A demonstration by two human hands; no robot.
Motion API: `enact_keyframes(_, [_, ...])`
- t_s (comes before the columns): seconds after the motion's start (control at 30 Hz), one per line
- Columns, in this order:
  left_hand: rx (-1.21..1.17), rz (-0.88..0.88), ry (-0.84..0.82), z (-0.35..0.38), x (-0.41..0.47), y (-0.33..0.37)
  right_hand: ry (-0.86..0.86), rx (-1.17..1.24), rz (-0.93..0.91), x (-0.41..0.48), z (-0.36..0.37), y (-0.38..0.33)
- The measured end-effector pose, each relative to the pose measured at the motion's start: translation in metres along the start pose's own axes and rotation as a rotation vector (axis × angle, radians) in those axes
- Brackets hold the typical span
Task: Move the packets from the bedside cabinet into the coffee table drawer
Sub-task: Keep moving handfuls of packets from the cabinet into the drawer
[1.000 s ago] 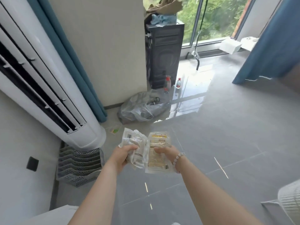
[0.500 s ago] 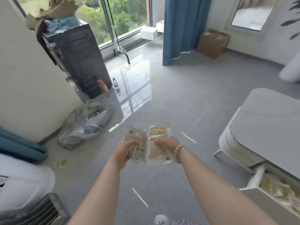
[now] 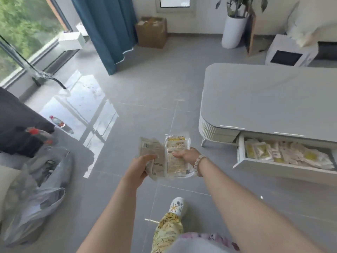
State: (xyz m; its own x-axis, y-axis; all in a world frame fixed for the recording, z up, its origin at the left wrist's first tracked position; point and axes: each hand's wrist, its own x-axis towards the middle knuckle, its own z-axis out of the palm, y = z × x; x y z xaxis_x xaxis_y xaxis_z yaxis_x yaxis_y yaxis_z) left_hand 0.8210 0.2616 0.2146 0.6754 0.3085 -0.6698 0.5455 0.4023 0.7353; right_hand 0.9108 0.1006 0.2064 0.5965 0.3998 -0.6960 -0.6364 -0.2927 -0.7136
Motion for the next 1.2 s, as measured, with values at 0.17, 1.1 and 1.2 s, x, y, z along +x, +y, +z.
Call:
enact_keyframes(0.17, [0.129, -0.006, -0.199, 0.039, 0.043, 0.031, 0.168, 0.035, 0.007, 0.011, -0.034, -0.011])
enact_keyframes(1.1, [0.638, -0.221, -0.788, 0.308, 0.132, 0.035, 0.793, 0.707, 0.054, -0.024, -0.209, 0.024])
enact_keyframes(1.2, [0.651, -0.231, -0.842, 0.340, 0.127, 0.029, 0.825, 0.739, 0.031, -0.032, -0.236, 0.030])
